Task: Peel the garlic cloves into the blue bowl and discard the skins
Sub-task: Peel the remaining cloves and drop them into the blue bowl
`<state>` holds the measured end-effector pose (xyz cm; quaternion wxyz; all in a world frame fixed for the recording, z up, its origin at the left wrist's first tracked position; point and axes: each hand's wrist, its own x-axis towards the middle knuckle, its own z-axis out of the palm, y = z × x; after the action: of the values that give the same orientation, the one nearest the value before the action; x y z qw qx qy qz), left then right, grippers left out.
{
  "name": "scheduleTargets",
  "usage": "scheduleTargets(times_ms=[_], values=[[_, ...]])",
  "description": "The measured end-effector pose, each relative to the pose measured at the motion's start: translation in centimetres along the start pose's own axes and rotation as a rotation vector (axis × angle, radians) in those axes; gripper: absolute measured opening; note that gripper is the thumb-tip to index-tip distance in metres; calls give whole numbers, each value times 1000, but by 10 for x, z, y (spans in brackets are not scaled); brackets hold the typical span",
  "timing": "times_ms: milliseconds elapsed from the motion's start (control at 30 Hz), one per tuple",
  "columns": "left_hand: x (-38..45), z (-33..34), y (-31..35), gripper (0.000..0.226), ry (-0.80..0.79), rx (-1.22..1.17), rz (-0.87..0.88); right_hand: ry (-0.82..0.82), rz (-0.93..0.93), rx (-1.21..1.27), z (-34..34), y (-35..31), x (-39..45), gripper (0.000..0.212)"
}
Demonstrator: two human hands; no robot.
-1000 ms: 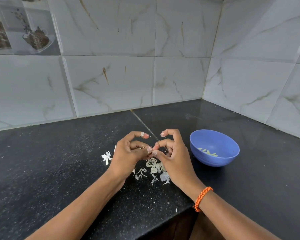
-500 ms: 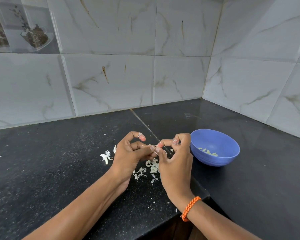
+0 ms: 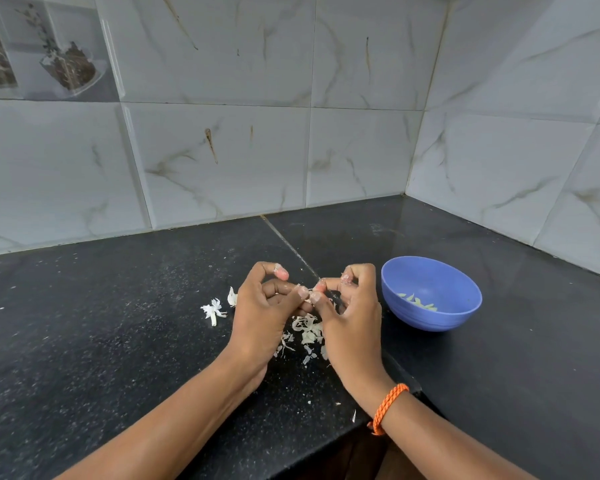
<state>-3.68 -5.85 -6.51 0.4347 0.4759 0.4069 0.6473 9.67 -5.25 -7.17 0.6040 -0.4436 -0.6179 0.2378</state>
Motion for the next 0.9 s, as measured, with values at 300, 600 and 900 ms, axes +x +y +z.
scheduleTargets(times_ms=[300,600,900], values=[[10,-13,2,36,-131,-72,-109,-266,-29,124,-11,2,16,33],[21,-29,12,50,-317,-190,-285,-529,94,316,-24,-2,28,30],[16,-19,9,42,-166,35,-79,-270,79,200,-8,17,20,31]])
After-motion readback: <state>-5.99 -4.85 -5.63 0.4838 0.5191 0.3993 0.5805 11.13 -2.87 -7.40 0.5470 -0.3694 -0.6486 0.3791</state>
